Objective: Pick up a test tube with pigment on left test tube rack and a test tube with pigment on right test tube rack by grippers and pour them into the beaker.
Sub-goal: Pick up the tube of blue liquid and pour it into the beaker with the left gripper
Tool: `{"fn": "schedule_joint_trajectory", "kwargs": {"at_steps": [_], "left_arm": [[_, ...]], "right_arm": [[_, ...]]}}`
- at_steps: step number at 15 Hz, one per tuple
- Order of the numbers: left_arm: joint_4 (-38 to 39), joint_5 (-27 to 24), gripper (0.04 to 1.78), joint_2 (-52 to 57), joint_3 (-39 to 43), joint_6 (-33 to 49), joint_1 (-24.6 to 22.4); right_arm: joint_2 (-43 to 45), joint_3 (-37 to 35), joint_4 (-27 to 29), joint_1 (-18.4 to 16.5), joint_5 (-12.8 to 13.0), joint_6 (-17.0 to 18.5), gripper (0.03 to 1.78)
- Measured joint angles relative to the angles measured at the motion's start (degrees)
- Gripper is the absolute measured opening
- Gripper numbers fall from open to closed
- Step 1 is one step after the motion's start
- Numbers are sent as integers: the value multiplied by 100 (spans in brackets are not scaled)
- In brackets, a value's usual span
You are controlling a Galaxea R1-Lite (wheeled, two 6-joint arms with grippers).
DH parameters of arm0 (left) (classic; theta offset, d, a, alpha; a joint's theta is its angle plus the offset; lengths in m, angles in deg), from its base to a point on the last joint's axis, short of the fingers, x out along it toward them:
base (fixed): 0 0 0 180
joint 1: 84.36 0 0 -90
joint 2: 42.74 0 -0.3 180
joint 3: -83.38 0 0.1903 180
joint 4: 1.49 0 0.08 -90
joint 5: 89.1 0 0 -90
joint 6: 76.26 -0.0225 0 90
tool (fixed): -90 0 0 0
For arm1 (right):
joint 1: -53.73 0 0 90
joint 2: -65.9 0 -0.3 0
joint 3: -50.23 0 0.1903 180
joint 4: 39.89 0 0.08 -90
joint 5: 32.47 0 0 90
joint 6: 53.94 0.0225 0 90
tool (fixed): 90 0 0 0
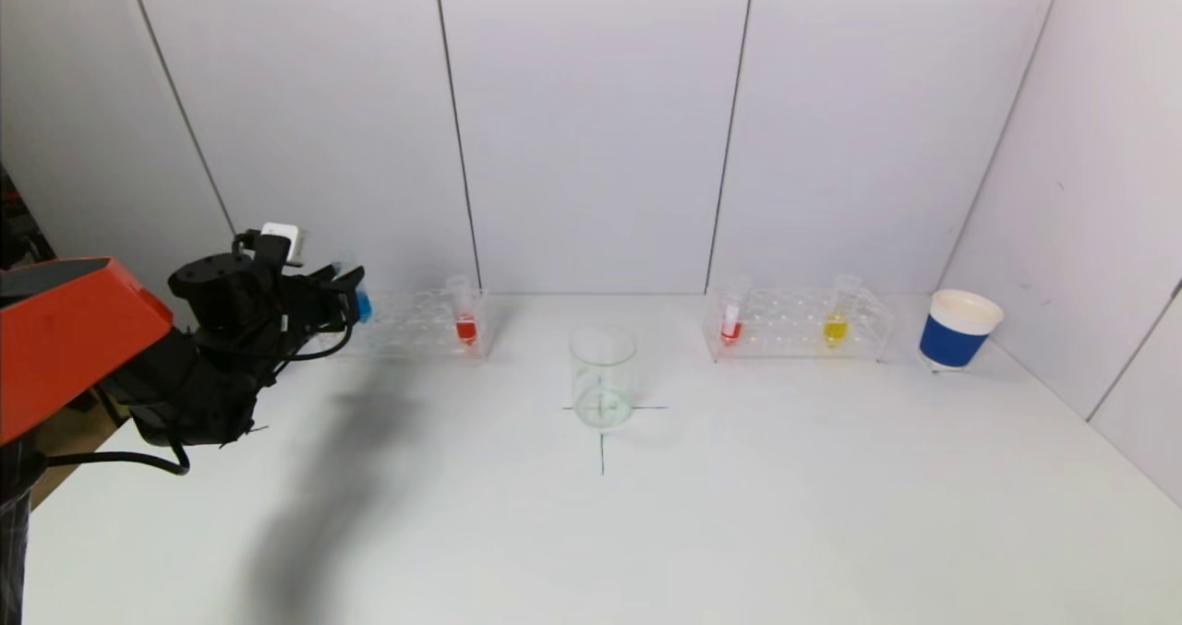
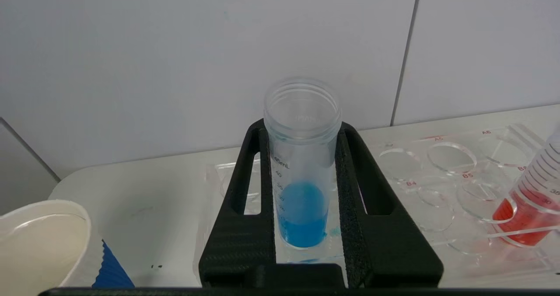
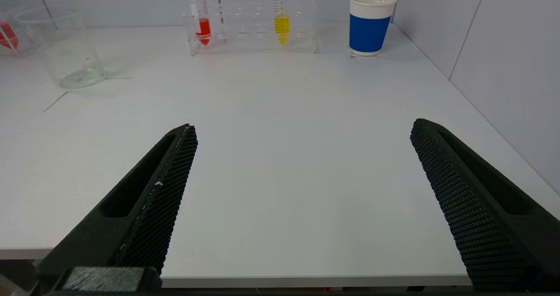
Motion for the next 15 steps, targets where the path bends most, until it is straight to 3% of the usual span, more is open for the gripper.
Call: {"fn": "schedule_joint_trajectory", "kwargs": {"at_steps": [8, 15], "left_arm": [[-675, 29, 43, 842, -138, -5, 0], [-1997, -190, 43, 2199, -268, 37, 143]], "right_arm": [[0, 0, 0, 0, -2, 2, 177], [0, 0, 0, 0, 0, 0, 177]]}}
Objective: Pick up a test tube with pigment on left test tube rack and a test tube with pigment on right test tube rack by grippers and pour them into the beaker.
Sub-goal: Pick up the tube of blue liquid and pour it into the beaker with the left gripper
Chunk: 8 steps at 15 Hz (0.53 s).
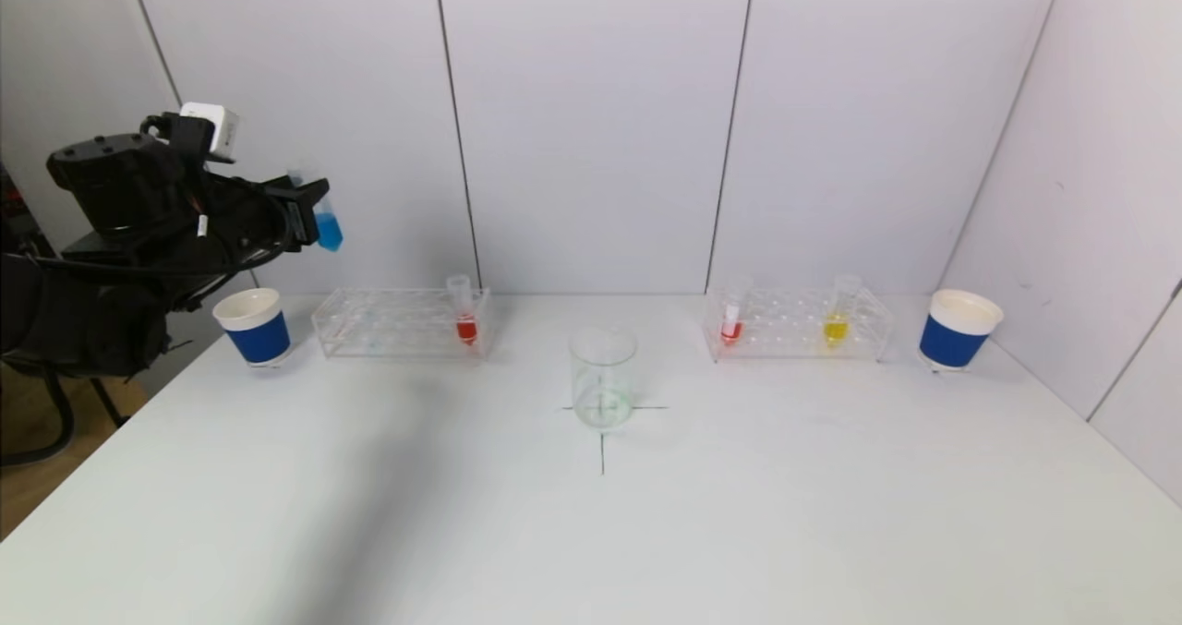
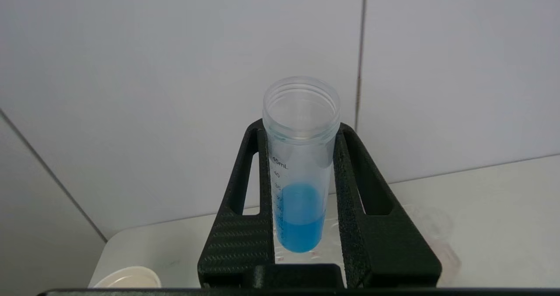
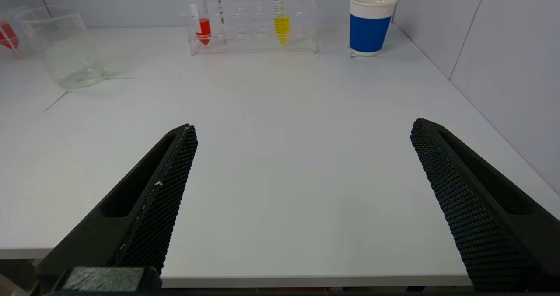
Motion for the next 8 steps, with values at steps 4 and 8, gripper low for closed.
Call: {"fn": "schedule_joint_trajectory", "kwargs": {"at_steps": [4, 8], "left_arm": [[-1061, -913, 43, 959, -10, 22, 210], [-2304, -2439, 43, 1880, -62, 24, 455]], "right_arm": [[0, 0, 0, 0, 0, 2, 177], [0, -4, 0, 0, 0, 0, 177]]}}
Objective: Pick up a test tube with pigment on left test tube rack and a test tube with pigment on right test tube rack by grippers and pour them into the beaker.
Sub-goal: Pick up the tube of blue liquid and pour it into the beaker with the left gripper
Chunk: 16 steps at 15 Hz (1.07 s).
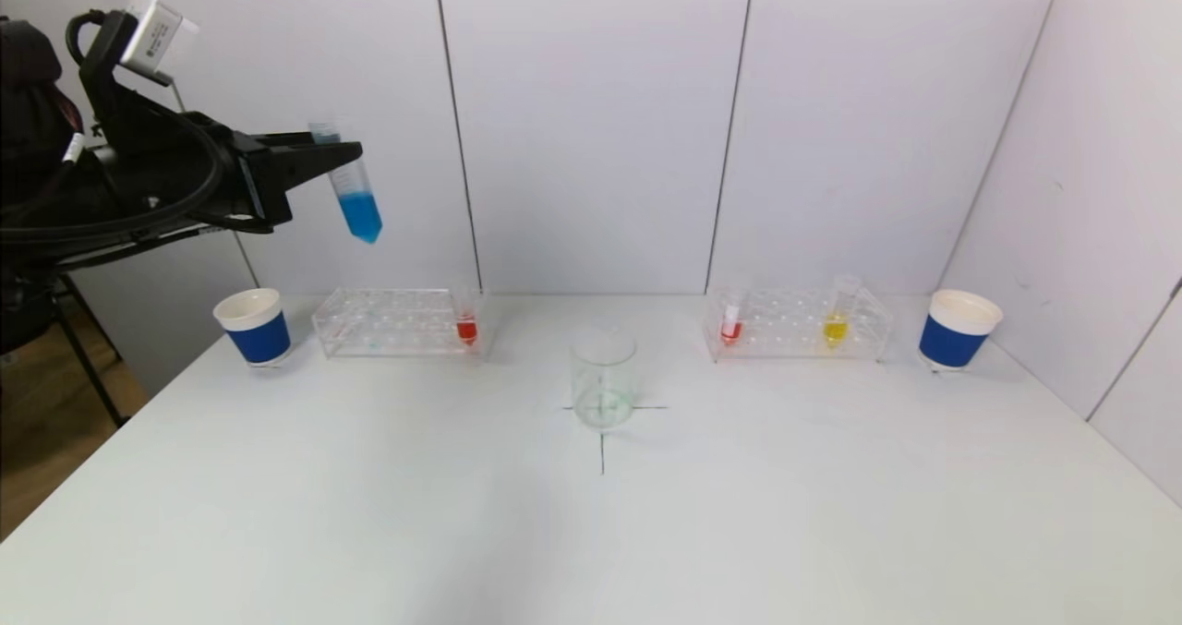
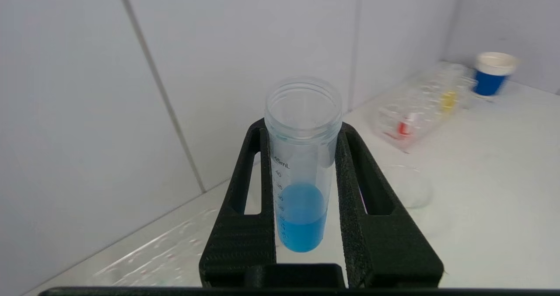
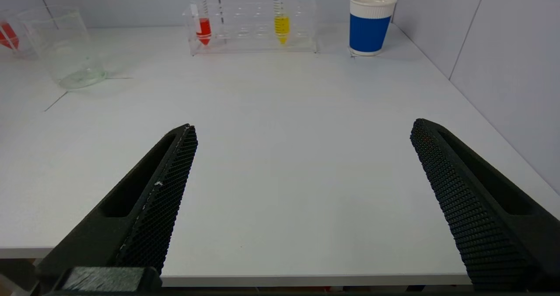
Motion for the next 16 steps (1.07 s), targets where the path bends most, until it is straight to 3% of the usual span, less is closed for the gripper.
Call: {"fn": "schedule_joint_trajectory", "kwargs": {"at_steps": [2, 4, 10, 16], "left_arm": [[-271, -780, 43, 236, -23, -2, 85], [-347, -1184, 43, 334, -63, -33, 267], [-363, -1379, 43, -33, -433, -276, 912], [-350, -1418, 43, -1147, -972, -1599, 1196]], "right_arm": [[0, 0, 0, 0, 0, 0, 177], [0, 1, 0, 0, 0, 2, 177], [0, 1, 0, 0, 0, 2, 177], [0, 4, 0, 0, 0, 2, 177]]}}
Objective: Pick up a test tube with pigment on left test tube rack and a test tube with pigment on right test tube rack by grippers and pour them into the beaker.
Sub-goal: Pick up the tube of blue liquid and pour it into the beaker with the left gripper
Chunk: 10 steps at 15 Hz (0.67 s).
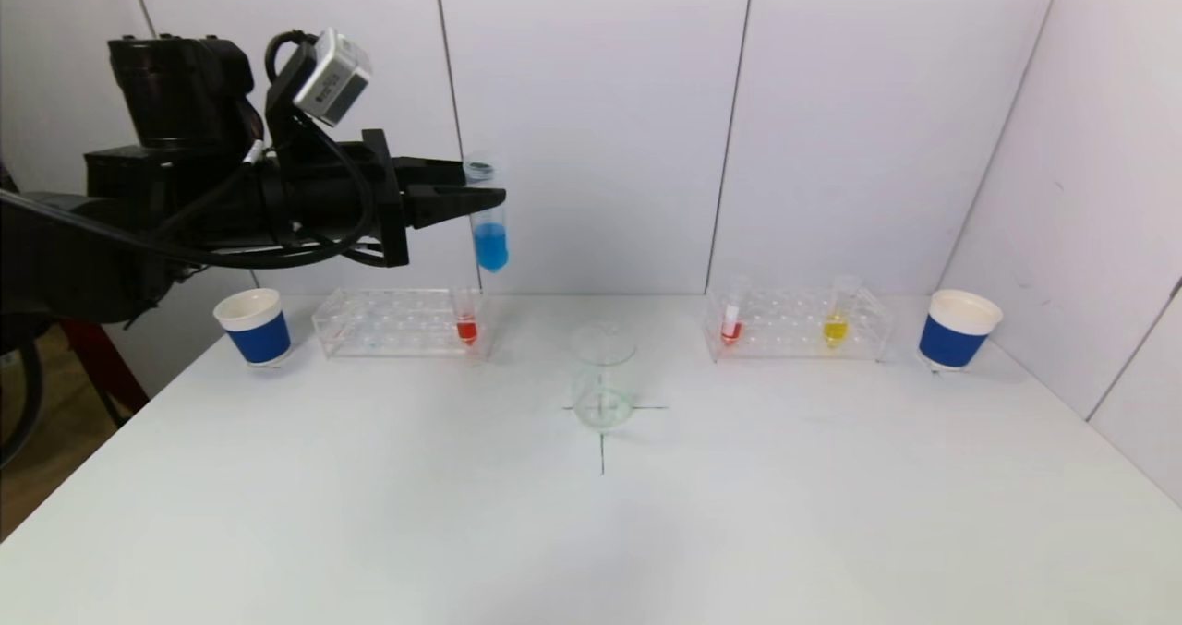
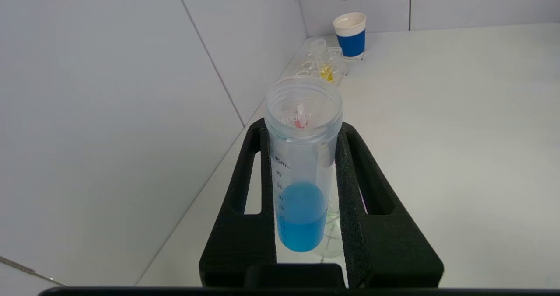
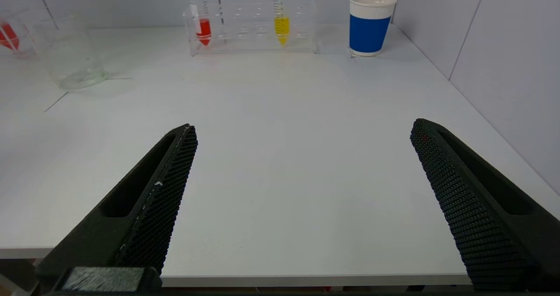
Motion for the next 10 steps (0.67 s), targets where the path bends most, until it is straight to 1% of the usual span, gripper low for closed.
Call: {"fn": "schedule_joint_trajectory", "kwargs": {"at_steps": [2, 5, 7, 10], "left_arm": [[5, -33, 43, -455, -390, -276, 71], [6, -482, 43, -1053, -877, -644, 105], [2, -661, 43, -1434, -1111, -1104, 112], [-4, -746, 43, -1919, -1281, -1898, 165]], "right_arm": [[0, 2, 0, 0, 0, 0, 177], [0, 0, -1, 0, 2, 0, 177], [0, -4, 0, 0, 0, -2, 177], [0, -4, -1, 0, 0, -2, 177]]}}
